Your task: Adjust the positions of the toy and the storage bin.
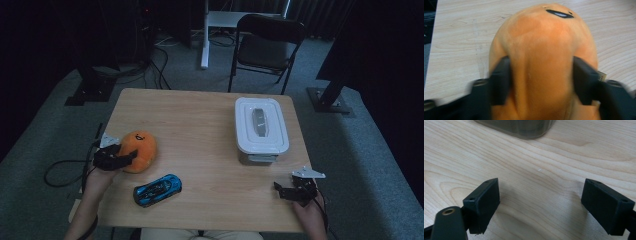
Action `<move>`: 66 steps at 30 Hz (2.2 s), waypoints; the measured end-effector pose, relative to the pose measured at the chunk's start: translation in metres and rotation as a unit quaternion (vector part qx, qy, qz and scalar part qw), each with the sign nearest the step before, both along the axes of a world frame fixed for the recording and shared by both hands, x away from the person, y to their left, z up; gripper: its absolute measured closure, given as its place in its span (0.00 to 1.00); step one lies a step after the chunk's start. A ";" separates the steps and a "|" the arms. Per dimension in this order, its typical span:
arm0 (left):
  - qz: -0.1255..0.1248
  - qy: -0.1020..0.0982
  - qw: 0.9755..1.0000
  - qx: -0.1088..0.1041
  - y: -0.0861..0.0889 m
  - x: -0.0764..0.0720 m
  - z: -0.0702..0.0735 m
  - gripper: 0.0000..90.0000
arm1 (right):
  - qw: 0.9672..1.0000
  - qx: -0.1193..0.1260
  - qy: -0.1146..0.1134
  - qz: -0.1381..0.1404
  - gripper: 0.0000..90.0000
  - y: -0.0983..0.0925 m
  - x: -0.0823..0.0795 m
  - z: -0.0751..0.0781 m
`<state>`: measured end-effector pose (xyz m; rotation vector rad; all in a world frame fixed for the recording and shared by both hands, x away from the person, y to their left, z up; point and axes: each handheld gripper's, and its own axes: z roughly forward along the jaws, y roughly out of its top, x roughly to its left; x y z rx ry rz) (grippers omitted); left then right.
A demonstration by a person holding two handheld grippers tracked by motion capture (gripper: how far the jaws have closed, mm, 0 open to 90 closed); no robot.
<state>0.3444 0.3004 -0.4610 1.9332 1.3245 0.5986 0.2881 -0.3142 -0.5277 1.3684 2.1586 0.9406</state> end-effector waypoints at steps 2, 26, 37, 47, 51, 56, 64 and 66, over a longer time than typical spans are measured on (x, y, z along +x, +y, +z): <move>0.004 0.004 1.000 -0.006 0.002 -0.001 0.002 0.21 | 1.000 -0.001 0.001 0.002 0.15 0.000 0.000 0.000; -0.090 -0.009 0.996 -0.014 -0.058 0.003 0.032 0.01 | 0.999 0.000 -0.014 -0.051 0.13 -0.020 0.010 0.010; -0.132 -0.005 0.991 -0.008 -0.109 0.031 0.019 0.01 | 0.998 -0.007 -0.026 -0.061 0.13 -0.029 0.034 0.019; -0.160 0.014 0.987 -0.002 -0.148 0.058 0.005 0.01 | 0.997 -0.001 -0.028 -0.069 0.13 -0.031 0.054 0.015; -0.165 0.017 0.986 -0.007 -0.163 0.068 0.000 0.01 | 0.997 -0.005 -0.030 -0.074 0.13 -0.033 0.059 0.016; -0.182 0.032 0.983 0.002 -0.186 0.083 -0.008 0.01 | 0.996 -0.006 -0.031 -0.079 0.13 -0.034 0.067 0.014; -0.189 0.043 0.981 -0.006 -0.217 0.103 -0.019 0.01 | 0.996 -0.005 -0.024 -0.090 0.13 -0.038 0.083 0.007; -0.192 0.044 0.980 -0.015 -0.224 0.108 -0.021 0.01 | 0.995 -0.003 -0.025 -0.094 0.13 -0.038 0.087 0.006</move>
